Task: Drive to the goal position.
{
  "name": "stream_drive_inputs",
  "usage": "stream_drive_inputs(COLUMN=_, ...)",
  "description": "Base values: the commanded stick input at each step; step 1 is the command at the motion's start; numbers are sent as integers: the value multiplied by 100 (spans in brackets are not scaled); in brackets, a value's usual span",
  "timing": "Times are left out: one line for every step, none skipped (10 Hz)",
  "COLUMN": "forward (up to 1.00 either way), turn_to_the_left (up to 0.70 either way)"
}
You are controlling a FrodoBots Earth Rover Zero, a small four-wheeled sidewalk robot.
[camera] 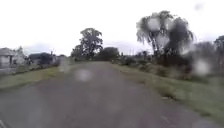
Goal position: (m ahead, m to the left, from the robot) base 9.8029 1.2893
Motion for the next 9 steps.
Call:
stream_drive_inputs(forward=100, turn_to_the_left=0)
stream_drive_inputs(forward=100, turn_to_the_left=0)
stream_drive_inputs(forward=100, turn_to_the_left=0)
stream_drive_inputs(forward=100, turn_to_the_left=0)
stream_drive_inputs(forward=100, turn_to_the_left=0)
stream_drive_inputs(forward=100, turn_to_the_left=0)
stream_drive_inputs(forward=100, turn_to_the_left=0)
stream_drive_inputs(forward=100, turn_to_the_left=0)
stream_drive_inputs(forward=100, turn_to_the_left=0)
